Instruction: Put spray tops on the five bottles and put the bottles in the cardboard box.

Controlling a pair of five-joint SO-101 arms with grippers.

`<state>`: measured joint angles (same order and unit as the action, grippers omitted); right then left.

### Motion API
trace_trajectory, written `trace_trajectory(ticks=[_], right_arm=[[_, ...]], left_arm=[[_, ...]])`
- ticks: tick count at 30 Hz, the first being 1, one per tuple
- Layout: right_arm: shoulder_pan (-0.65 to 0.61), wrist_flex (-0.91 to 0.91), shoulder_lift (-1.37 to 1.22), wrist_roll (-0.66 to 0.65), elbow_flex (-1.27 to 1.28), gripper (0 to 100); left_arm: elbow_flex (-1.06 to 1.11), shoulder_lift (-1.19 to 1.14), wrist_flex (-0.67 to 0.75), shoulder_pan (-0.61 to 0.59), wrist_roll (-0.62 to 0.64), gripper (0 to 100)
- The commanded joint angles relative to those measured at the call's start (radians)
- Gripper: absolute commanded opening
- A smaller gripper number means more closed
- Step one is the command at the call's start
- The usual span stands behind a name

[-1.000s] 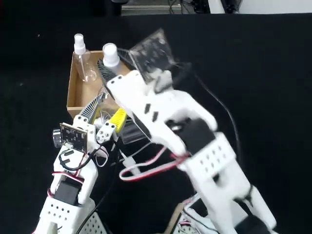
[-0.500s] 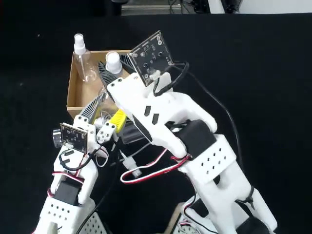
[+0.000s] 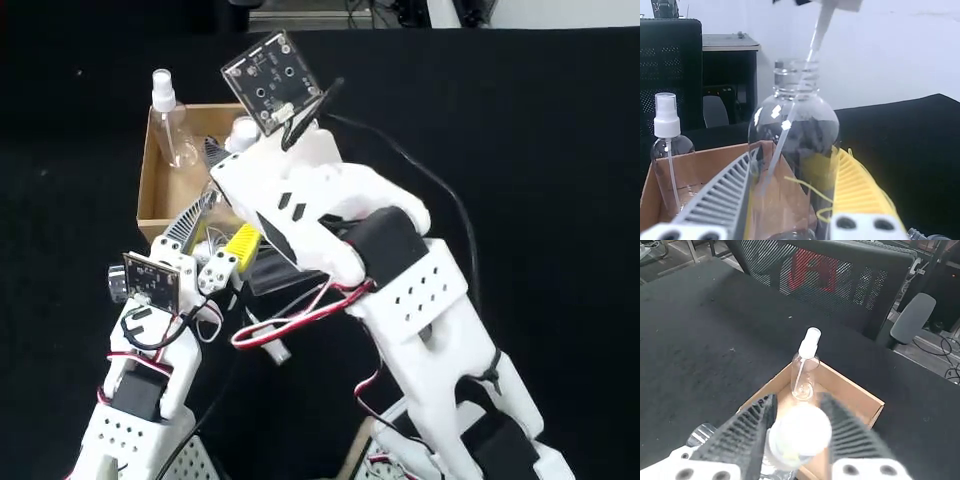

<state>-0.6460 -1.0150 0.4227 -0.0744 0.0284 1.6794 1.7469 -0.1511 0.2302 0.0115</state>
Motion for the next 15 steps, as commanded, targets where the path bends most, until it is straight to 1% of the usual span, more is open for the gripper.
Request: trace_trajectory(ticks=[1,4,6,11,15], right_arm=[[-0.023,-0.011,0.005,-0.006,-0.061,29.6],[-0.054,-0.038,0.007,-0.008,-0.070,42.1],[-0.068,-0.055,0.012,-0.008,-0.082,47.6],[-0.077,-0.071,0.047,-0.009,-0.094,49.2],[0.009,-0.071,0.136,-0.002,-0.094,49.2]], left_arm=[[0.022,0.018,0.021,-0.012,0.009,4],[0.022,0.018,0.021,-0.012,0.009,4],[0.022,0.018,0.021,-0.012,0.009,4],[0.022,0.018,0.021,-0.012,0.009,4],[0.022,0.017,0.021,-0.012,0.009,4]])
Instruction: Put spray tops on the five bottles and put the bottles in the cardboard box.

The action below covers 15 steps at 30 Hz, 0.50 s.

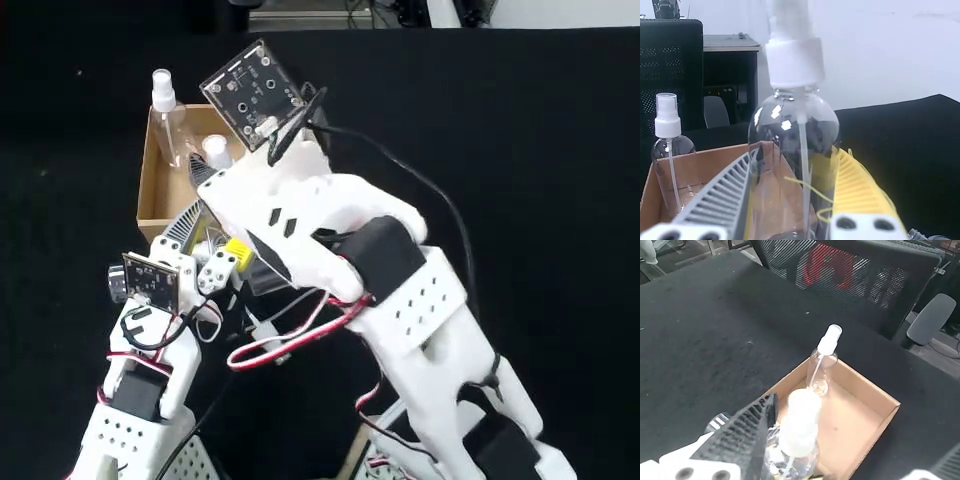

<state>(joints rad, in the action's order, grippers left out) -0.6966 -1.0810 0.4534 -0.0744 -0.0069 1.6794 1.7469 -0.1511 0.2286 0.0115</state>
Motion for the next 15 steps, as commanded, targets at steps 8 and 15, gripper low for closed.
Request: trace_trajectory(ticks=[8,15], right_arm=[[0.315,0.017,0.157,-0.003,-0.016,26.6],[0.580,-0.091,0.211,0.000,0.194,2.3]], left_arm=[[0.024,0.012,0.020,-0.018,0.006,4],[0.024,0.017,0.020,-0.010,0.009,4]])
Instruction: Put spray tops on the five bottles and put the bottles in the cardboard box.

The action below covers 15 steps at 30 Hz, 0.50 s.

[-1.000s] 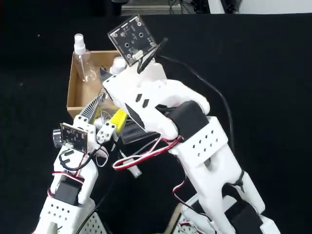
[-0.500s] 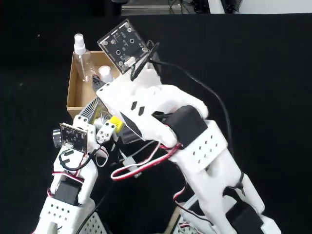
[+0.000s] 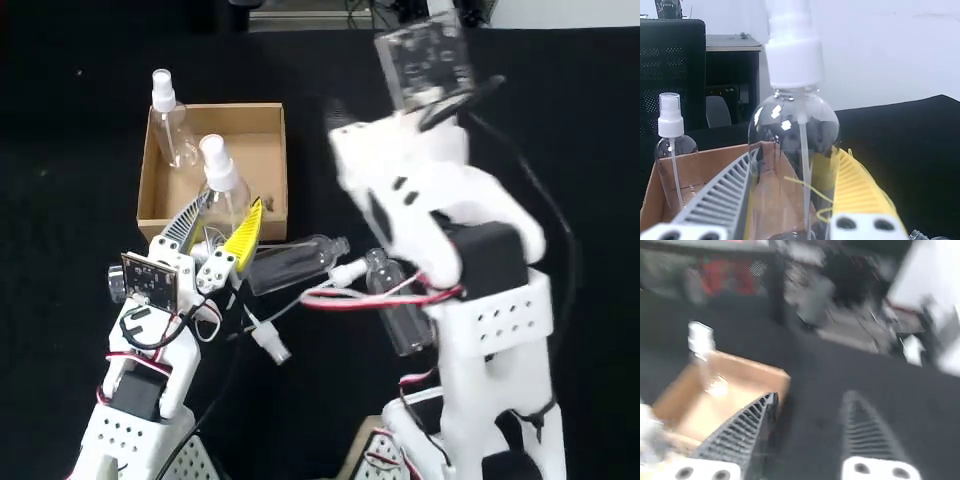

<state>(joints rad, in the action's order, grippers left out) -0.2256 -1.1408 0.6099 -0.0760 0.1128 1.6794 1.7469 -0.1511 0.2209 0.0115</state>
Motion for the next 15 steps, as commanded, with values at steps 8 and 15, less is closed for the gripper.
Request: trace_trajectory(ticks=[8,15], right_arm=[[0.189,0.232,0.176,0.002,0.630,8.0],[0.163,0.600,0.312,0.005,1.047,8.1]], left_arm=[[0.024,0.018,0.020,-0.002,0.009,4],[0.024,0.018,0.021,-0.012,0.003,4]])
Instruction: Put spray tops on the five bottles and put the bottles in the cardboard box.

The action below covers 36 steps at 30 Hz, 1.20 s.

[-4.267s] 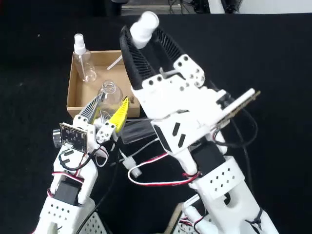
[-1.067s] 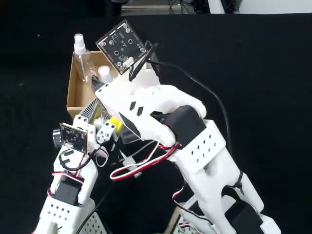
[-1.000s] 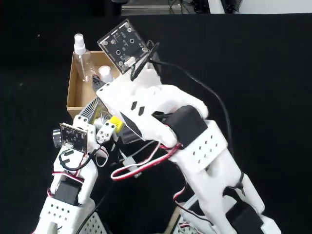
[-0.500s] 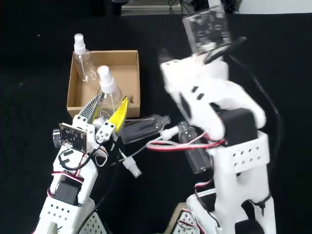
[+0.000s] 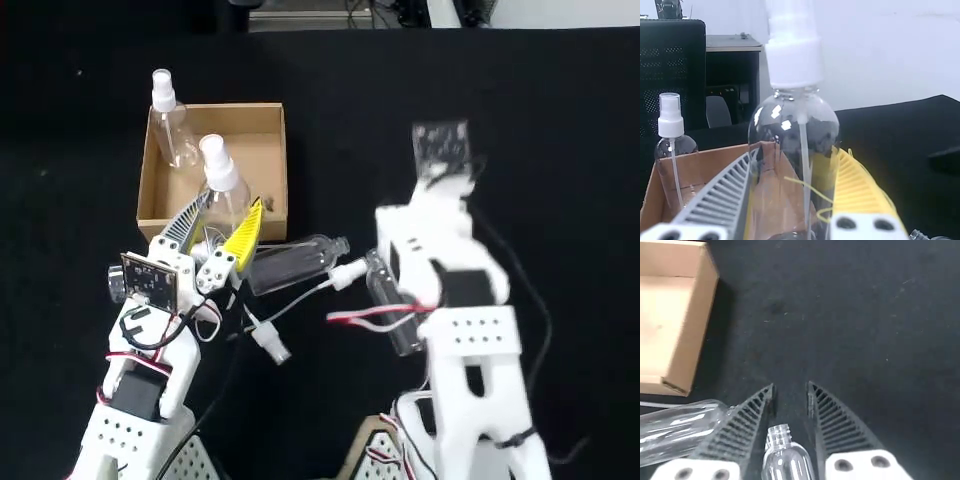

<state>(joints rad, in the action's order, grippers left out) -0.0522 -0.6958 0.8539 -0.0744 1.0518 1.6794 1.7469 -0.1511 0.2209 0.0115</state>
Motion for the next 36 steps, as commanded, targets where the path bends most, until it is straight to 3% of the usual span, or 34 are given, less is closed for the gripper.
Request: trace_trajectory(ticks=[1,7,9,14,23,30,36], right_arm=[[-0.026,0.199,0.074,0.002,0.147,8.2],[-0.120,0.292,0.077,-0.006,0.239,8.3],[-0.124,0.292,0.077,0.000,0.246,8.2],[-0.124,0.359,0.076,-0.006,0.302,8.1],[-0.126,0.442,0.076,-0.005,0.344,8.1],[-0.126,0.439,0.076,-0.002,0.346,8.1],[-0.126,0.437,0.076,-0.002,0.348,8.1]], left_arm=[[0.024,0.018,0.021,-0.012,0.003,4],[0.024,0.018,0.034,-0.013,0.002,4],[0.024,0.020,0.121,-0.036,0.000,4],[0.024,0.009,0.367,-0.214,0.003,4],[0.024,0.008,0.377,-0.575,0.003,4],[0.021,-0.026,0.491,-0.751,0.002,4],[-0.073,-0.258,0.592,-0.846,0.002,4]])
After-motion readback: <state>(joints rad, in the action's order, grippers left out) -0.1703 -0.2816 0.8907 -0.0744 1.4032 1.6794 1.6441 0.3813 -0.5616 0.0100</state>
